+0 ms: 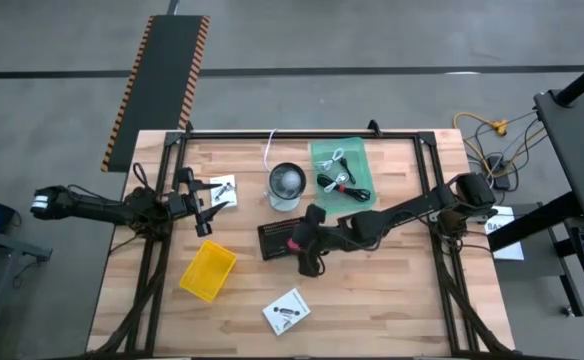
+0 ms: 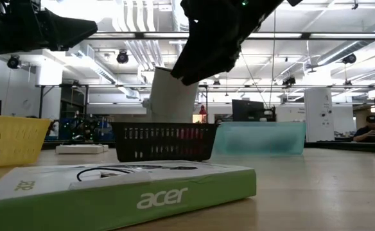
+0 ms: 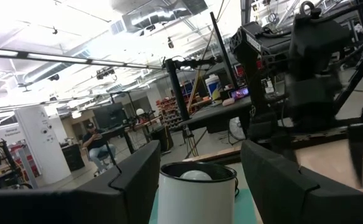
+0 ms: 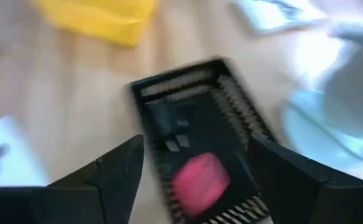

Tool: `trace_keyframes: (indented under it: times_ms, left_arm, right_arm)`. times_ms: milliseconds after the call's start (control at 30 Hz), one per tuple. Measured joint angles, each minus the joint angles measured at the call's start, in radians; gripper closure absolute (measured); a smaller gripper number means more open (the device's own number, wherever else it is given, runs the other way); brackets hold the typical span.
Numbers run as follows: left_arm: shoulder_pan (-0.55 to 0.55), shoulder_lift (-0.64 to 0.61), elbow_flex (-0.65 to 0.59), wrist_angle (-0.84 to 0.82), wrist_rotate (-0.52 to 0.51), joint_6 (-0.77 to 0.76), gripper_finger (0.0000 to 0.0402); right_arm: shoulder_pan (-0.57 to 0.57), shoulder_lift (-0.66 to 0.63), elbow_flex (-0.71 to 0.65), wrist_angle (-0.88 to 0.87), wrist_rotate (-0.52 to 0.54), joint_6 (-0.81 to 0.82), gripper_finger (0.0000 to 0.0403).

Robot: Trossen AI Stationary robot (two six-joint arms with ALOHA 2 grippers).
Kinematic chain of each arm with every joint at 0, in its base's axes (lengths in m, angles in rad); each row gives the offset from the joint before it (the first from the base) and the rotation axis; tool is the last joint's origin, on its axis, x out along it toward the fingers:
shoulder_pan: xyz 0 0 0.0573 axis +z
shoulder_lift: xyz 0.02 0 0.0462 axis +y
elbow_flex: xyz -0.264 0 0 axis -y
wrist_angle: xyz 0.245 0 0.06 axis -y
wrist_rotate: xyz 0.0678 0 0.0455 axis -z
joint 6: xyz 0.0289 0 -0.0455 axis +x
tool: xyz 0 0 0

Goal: Pick and place items into bin
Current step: Put the bottom white box into the yellow bin

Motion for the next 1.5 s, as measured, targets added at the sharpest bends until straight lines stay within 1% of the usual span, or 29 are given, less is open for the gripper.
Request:
trace_keyframes:
  times_ms: [133, 267, 333, 367, 567, 800, 1133, 1300, 1400, 1500]
  left_arm:
    - [0.0, 0.0, 0.0, 0.0, 0.0, 0.0, 0.0194]
    - [0.0, 0.0, 0.0, 0.0, 0.0, 0.0, 0.0194]
    - [0.0, 0.0, 0.0, 0.0, 0.0, 0.0, 0.0194]
    - [0.0, 0.0, 0.0, 0.0, 0.0, 0.0, 0.0194]
    - [0.0, 0.0, 0.0, 0.0, 0.0, 0.0, 0.0194]
    - [0.0, 0.008, 0.0, -0.002, 0.0, -0.019, 0.0194]
    - [0.0, 0.059, 0.0, -0.005, 0.002, -0.281, 0.0194]
    - [-0.001, 0.116, 0.0, -0.006, 0.003, -0.398, 0.0194]
    - [-0.001, 0.15, 0.0, -0.005, 0.005, -0.445, 0.0194]
    - [-0.001, 0.177, 0.0, 0.008, 0.005, -0.448, 0.0194]
  right_arm:
    - [0.016, 0.0, 0.013, 0.046, -0.226, -0.133, 0.0141]
    - [0.038, 0.0, 0.019, 0.09, -0.426, -0.24, 0.0153]
    - [0.051, 0.0, 0.02, 0.093, -0.501, -0.291, 0.0159]
    - [0.058, 0.0, 0.019, 0.093, -0.518, -0.313, 0.0161]
    - [0.086, 0.007, 0.02, 0.093, -0.52, -0.381, 0.0172]
    - [0.089, 0.035, 0.046, 0.084, -0.521, -0.387, 0.0175]
    - [0.112, 0.062, 0.075, 0.089, -0.521, -0.405, 0.0177]
    - [0.129, 0.062, 0.076, 0.089, -0.519, -0.383, 0.0177]
    - [0.139, 0.063, 0.073, 0.088, -0.509, -0.389, 0.0175]
    - [0.148, 0.063, 0.073, 0.089, -0.469, -0.382, 0.016]
